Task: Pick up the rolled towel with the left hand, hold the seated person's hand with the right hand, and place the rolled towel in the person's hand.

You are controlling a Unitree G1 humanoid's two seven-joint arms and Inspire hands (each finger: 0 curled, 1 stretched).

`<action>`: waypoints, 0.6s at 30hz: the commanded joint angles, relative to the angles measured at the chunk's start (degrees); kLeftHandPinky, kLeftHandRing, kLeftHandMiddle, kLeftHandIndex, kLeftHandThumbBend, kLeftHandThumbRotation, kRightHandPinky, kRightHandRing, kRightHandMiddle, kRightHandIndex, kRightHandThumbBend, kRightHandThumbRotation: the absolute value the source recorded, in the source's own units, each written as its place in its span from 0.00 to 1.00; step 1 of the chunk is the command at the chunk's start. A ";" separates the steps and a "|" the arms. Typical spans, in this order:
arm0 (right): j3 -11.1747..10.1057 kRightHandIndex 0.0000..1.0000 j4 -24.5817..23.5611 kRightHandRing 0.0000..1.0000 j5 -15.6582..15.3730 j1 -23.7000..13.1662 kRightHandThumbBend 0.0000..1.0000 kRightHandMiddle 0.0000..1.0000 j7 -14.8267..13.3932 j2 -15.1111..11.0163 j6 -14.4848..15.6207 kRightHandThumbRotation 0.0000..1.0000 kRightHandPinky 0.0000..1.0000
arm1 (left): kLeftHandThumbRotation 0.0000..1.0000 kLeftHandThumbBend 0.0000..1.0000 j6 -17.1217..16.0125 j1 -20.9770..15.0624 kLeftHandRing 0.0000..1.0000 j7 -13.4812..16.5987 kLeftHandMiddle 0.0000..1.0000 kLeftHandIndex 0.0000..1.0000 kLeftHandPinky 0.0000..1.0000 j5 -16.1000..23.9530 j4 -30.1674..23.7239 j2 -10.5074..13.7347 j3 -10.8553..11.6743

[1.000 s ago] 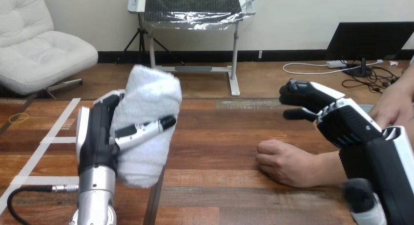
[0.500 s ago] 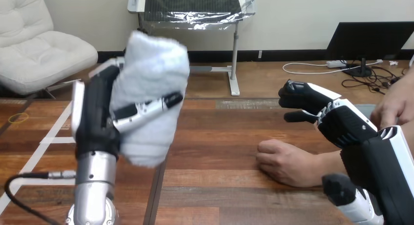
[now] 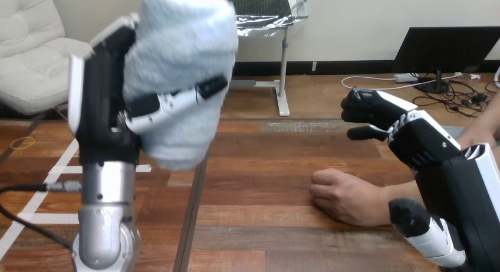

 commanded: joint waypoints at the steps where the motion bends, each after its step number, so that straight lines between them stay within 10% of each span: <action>1: -0.41 0.79 -0.52 0.77 -0.09 -2.66 0.84 0.79 -0.57 -0.52 0.27 0.86 0.69 | 0.00 0.55 -1.62 -3.69 0.26 -0.46 0.33 0.37 0.20 -0.77 -0.38 -0.95 1.20; 18: -0.84 0.79 -0.78 0.77 -0.66 -2.30 0.83 0.79 -0.55 -0.88 1.06 0.86 0.69 | 0.00 0.53 -4.52 -5.38 0.27 -3.49 0.33 0.37 0.21 -5.83 3.54 -2.58 2.51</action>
